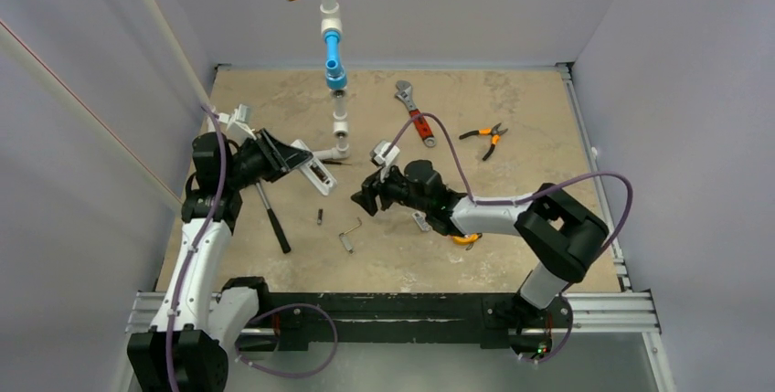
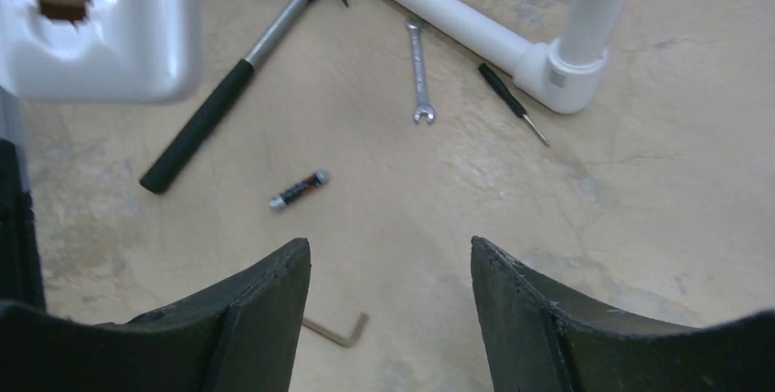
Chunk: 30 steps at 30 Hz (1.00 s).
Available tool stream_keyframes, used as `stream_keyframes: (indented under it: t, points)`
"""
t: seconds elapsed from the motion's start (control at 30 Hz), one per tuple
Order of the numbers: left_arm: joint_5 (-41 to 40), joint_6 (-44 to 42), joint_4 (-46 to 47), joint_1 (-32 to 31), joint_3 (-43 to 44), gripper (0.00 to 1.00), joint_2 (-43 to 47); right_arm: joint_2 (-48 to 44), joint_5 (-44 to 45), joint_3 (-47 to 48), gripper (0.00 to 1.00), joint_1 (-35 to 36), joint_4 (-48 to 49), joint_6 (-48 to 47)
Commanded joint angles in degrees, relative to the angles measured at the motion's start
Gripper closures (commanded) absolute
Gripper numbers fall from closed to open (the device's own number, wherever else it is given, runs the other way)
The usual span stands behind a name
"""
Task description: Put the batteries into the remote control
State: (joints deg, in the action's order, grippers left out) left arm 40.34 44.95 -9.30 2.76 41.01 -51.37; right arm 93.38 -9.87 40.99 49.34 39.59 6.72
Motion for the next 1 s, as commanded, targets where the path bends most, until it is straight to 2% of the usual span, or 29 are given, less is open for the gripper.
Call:
stream_keyframes:
  t: [0.0, 0.13, 0.23, 0.37, 0.47, 0.87, 0.97]
  points:
    - [-3.9, -3.6, -5.8, 2.4, 5.1, 1.00, 1.4, 3.2, 6.4, 9.6, 0.39, 4.9, -7.4, 9.7]
    - [-6.2, -6.5, -10.5, 4.2, 7.5, 1.00, 2.0, 8.6, 11.5, 17.0, 0.44, 7.0, -16.7, 18.0]
    - [-9.2, -8.5, -14.4, 5.3, 9.6, 1.00, 2.3, 12.1, 12.8, 19.1, 0.45, 8.5, -17.0, 21.8]
    - [-18.8, -9.1, -20.3, 6.2, 12.6, 1.00, 2.2, 15.4, 17.7, 21.2, 0.46, 11.4, -18.5, 23.6]
    - [-22.6, -8.8, -22.1, 7.3, 13.5, 1.00, 2.3, 17.9, 19.6, 24.0, 0.47, 12.6, -21.3, 25.3]
    - [-23.0, -9.5, -22.5, 7.9, 13.3, 1.00, 3.6, 23.8, 22.4, 32.3, 0.49, 14.0, -27.6, 27.0]
    - [-22.9, -9.6, -22.5, 8.0, 13.3, 1.00, 3.6, 25.4, 23.8, 34.1, 0.52, 14.2, -30.1, 26.5]
